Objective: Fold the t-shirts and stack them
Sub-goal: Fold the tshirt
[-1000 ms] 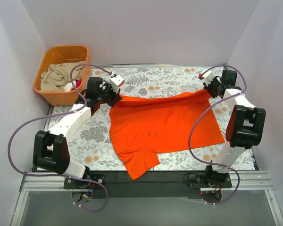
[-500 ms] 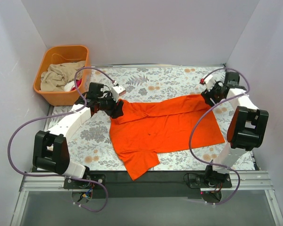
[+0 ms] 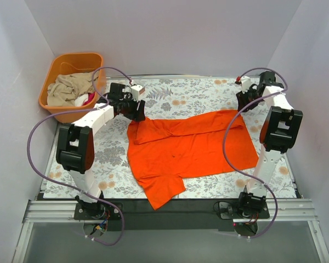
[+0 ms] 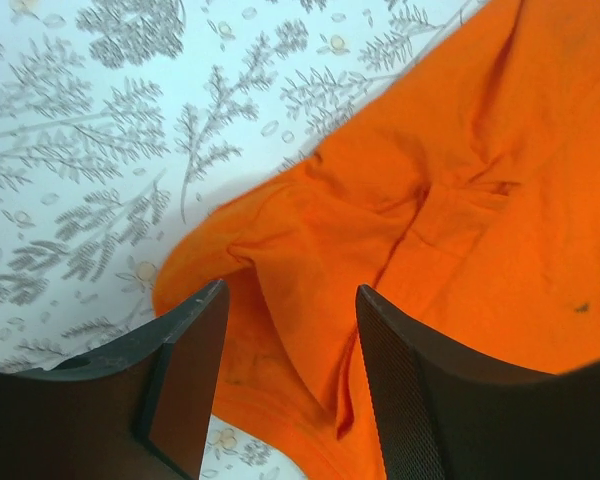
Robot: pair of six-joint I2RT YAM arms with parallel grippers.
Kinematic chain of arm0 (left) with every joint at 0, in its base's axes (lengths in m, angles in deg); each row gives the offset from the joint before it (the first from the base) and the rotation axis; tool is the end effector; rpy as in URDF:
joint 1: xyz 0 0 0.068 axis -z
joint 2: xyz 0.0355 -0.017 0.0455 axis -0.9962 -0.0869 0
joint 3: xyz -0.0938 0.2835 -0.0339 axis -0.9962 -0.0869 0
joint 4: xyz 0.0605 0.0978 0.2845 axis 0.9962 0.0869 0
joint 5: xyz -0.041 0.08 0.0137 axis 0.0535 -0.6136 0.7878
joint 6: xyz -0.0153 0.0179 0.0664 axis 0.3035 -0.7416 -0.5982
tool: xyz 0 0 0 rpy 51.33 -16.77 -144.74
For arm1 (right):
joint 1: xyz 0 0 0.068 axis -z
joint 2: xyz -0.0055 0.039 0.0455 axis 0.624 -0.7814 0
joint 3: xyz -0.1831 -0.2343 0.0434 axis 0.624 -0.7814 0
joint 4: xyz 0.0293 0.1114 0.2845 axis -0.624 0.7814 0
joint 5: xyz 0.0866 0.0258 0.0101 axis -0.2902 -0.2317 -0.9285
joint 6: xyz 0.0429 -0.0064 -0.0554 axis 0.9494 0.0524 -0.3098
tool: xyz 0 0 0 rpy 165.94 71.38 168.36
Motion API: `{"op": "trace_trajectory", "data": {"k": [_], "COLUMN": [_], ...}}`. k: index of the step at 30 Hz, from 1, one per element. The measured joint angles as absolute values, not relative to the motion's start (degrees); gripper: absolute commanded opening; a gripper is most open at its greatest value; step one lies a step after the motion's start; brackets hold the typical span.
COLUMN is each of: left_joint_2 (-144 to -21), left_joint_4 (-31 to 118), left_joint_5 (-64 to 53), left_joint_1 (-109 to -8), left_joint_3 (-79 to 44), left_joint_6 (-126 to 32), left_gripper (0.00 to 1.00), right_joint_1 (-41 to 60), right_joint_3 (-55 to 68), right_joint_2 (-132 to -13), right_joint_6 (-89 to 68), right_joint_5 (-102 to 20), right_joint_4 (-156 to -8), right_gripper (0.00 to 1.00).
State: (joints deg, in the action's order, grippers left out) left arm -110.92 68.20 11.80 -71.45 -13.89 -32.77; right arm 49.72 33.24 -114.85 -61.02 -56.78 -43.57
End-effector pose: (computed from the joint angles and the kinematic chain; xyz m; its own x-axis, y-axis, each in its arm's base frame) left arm 0.4390 -0.1315 0.2123 -0.8870 -0.1868 -0.4223 0.1023 0.8123 -0.5742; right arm 0.5340 -0.0817 0.1981 -0.5987 -0.5314 -0.5993 -0.6014 0.7924 -0.1018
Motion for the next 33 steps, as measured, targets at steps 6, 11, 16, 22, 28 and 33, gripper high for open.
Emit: {"op": "trace_trajectory", "data": {"k": [6,11,16,22,28,33], "left_joint_2": [-107.9,-104.2,-103.7,-103.7,-103.7,-103.7], "left_joint_4": [71.3,73.0,73.9,75.1,76.2,77.2], "left_joint_5": [13.5,14.5,15.4,16.6,16.6,14.1], "left_joint_1": [-71.5,-71.4,-71.4,-71.3,-70.8,-69.8], "left_joint_3": [-15.9,-20.1,-20.9,-20.9,-21.1,-23.5], "left_joint_6": [-32.4,-32.9,-33.0,-33.1,-33.1,-33.9], "left_gripper": [0.53,0.56,0.56,0.56,0.56,0.55], "right_joint_1": [49.7,49.5,49.5,49.5,50.4,51.1], "right_joint_3": [25.4,24.3,24.5,23.1,23.0,23.1], "right_joint_2": [-109.3,-108.7,-110.2,-110.5,-109.5,-109.0], "right_joint_6": [-62.0,-61.3,-60.4,-60.9,-61.0,-61.0], "right_joint_5": [-56.4,-56.6,-57.8,-58.5,-59.0,-59.0], "right_joint_4": [-38.9,-37.8,-36.7,-34.7,-32.7,-32.0], "right_gripper": [0.41,0.41,0.36,0.38,0.39,0.36]}}
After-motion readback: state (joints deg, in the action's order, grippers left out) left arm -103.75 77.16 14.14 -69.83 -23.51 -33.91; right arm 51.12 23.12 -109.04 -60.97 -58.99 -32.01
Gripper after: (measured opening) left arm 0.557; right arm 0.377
